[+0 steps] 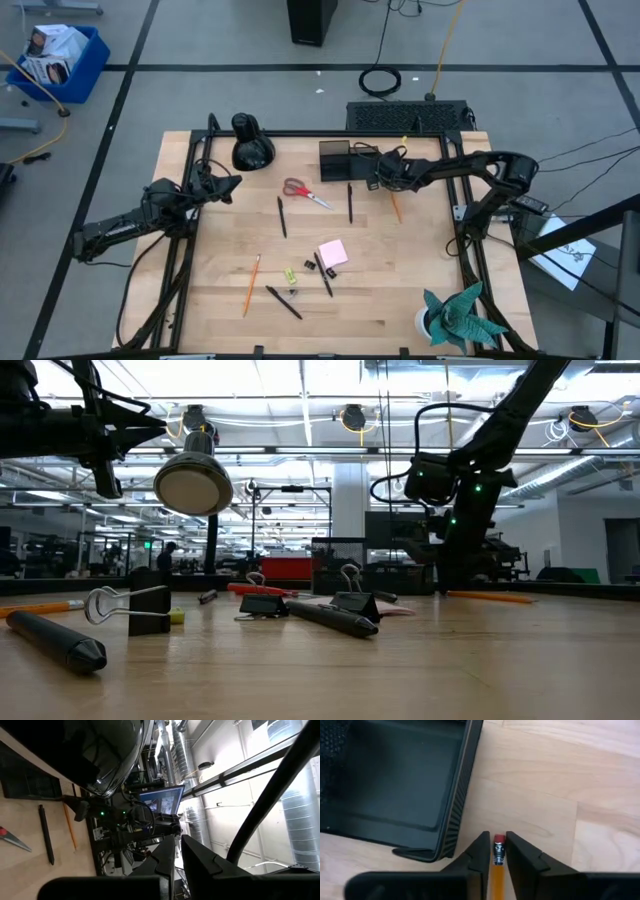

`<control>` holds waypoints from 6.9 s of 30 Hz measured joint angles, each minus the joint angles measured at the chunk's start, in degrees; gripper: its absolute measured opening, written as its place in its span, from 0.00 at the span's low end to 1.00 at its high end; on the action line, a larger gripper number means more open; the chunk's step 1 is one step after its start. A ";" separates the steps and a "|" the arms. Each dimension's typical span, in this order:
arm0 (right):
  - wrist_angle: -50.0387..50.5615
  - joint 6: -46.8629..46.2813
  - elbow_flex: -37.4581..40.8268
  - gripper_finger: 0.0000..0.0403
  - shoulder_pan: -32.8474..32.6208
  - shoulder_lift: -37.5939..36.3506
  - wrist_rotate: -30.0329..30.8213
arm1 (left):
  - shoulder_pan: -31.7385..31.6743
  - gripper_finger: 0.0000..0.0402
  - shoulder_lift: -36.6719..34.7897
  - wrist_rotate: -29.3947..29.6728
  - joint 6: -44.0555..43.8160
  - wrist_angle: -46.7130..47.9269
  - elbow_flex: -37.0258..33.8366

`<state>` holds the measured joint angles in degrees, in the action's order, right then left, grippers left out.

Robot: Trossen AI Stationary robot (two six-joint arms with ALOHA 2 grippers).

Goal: Pick and place office supplies into organizer
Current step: Put the orange pencil into the black desk organizer

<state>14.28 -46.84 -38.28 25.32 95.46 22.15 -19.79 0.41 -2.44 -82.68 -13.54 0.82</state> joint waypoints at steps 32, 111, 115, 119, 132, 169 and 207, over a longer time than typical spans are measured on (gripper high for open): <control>1.03 2.79 3.93 0.01 -1.15 -15.23 2.17 | -0.01 0.09 0.01 0.96 1.01 1.88 0.00; -3.45 -21.44 25.14 0.46 -39.46 -36.53 31.85 | -0.02 0.09 0.01 5.51 2.67 7.48 0.00; -4.86 -24.65 28.05 0.45 -38.77 -34.38 30.66 | -0.02 0.09 0.01 5.53 2.45 9.32 0.00; -9.71 -24.64 29.60 0.44 -38.74 -32.74 32.39 | -0.02 0.09 0.01 5.53 1.85 9.57 0.00; -22.27 -19.20 29.87 0.44 -35.42 -18.98 29.31 | -0.02 0.09 0.01 5.35 1.29 9.57 0.00; -42.90 -24.50 29.87 0.04 -35.82 1.66 37.51 | -0.02 0.09 0.01 6.51 1.52 9.53 0.00; -67.70 0.38 29.83 0.03 -35.89 -8.33 29.77 | -0.02 0.09 0.01 7.04 5.83 9.40 0.00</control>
<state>-53.42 -46.46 -8.45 -10.57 87.13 51.92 -19.81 0.43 4.60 -76.85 -4.14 0.82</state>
